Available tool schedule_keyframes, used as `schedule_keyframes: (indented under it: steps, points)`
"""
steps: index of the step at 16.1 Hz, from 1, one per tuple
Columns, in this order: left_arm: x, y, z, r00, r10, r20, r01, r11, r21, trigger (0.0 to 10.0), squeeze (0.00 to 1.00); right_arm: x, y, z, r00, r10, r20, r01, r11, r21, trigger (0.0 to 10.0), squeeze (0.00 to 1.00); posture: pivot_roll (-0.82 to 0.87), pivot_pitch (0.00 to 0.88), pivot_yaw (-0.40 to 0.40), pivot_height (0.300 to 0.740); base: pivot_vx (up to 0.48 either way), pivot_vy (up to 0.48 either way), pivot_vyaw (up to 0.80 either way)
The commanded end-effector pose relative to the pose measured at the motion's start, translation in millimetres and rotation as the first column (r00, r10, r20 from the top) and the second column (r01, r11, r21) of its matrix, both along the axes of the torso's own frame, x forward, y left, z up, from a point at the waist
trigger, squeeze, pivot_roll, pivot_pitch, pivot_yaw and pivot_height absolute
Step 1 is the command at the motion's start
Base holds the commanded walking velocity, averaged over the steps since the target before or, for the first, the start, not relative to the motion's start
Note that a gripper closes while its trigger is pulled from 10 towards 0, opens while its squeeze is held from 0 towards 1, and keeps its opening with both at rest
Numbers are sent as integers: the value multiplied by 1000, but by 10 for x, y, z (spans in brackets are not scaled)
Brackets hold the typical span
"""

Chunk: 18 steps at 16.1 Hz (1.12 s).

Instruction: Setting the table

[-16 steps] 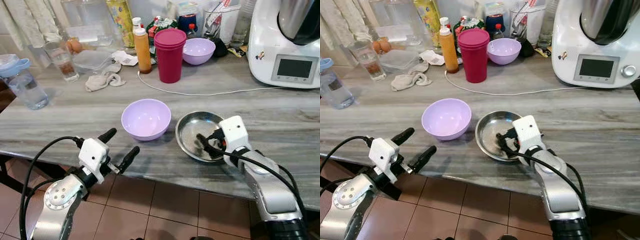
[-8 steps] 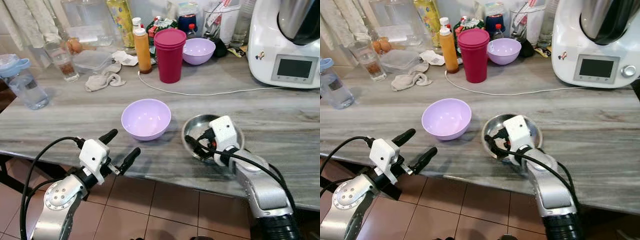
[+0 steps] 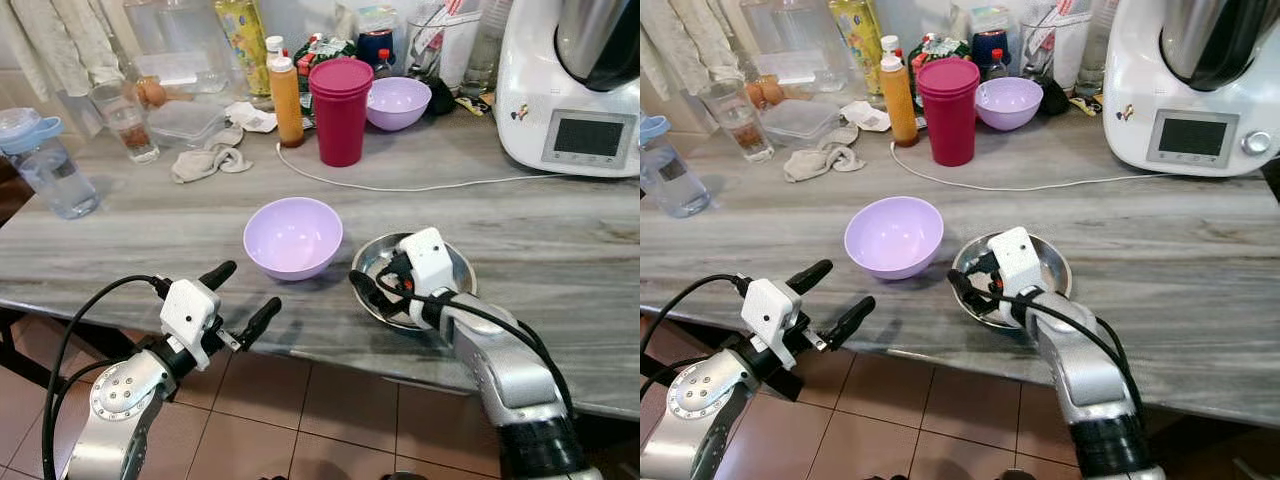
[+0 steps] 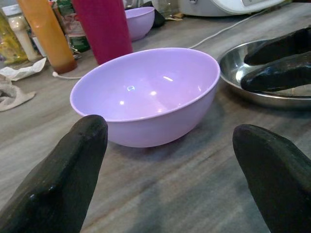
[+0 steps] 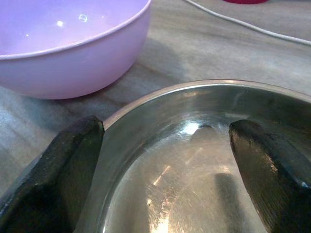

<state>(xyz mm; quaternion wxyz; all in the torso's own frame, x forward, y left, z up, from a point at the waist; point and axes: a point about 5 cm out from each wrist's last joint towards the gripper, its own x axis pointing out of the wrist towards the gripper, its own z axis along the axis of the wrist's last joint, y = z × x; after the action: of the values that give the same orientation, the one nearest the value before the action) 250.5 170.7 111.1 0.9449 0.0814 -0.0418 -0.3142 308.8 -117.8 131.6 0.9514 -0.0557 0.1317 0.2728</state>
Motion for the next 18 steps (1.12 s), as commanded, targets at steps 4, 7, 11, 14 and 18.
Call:
schedule_keyframes:
  steps: [4,7,11,14,18]
  points:
    - [-6,18,-31,1000,2,-9,-2,1000,16,10000,0,19,62,35,1000,14,22,-14,1000,-14,10000,35,-244,91,84,740,0,0,0]
    - [-12,19,-42,1000,6,-12,-6,1000,15,10000,0,24,-29,67,999,-35,30,35,999,23,10000,35,-250,92,85,740,0,0,0]
    - [22,-8,-36,1000,-6,-9,7,1000,15,10000,0,20,46,52,1000,-11,15,10,999,48,10000,20,-259,90,91,740,0,0,0]
    - [42,-36,-29,1000,-15,-5,15,1000,12,10000,0,23,103,59,1000,6,17,-7,997,73,10000,0,-262,86,93,740,0,0,0]
    - [42,-46,-33,1000,-16,-5,16,1000,10,10000,0,27,121,60,1000,4,12,-5,995,99,10000,0,-261,86,91,740,0,0,0]
